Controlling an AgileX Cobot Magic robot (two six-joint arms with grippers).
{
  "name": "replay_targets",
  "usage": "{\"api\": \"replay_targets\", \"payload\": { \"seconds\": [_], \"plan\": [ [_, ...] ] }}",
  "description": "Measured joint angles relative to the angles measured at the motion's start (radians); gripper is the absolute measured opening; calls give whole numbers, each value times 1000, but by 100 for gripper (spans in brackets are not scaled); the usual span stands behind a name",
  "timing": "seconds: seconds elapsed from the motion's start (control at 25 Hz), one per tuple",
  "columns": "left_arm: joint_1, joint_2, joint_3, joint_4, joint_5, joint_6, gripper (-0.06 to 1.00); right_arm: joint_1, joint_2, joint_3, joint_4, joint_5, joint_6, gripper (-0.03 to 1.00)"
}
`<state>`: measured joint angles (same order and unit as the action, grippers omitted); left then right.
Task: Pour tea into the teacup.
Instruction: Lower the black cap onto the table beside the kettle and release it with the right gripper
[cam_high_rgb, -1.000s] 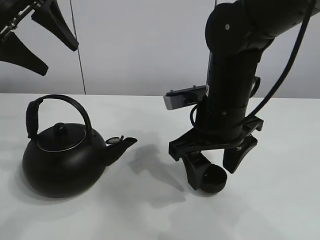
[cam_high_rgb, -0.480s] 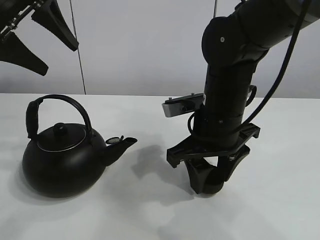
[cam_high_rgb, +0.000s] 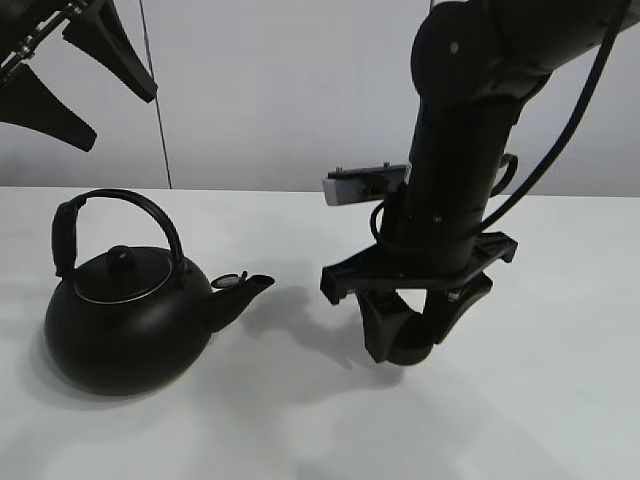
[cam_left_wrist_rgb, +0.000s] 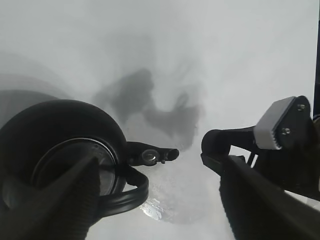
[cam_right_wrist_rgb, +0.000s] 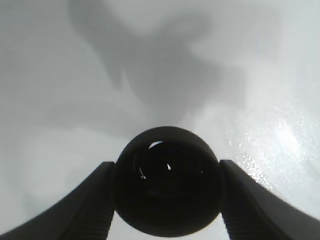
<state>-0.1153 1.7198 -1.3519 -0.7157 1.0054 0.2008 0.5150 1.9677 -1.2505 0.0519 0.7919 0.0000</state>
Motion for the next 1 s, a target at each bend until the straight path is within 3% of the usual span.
{"api": "replay_targets", "payload": {
  "seconds": [0.68,1.0],
  "plan": [
    [0,0,0,0,-17,0,49,80,-6,-5,60,-90,0,40],
    [0,0,0,0,-18,0,49,80,115,-108,44,-86,17,40]
  ]
}}
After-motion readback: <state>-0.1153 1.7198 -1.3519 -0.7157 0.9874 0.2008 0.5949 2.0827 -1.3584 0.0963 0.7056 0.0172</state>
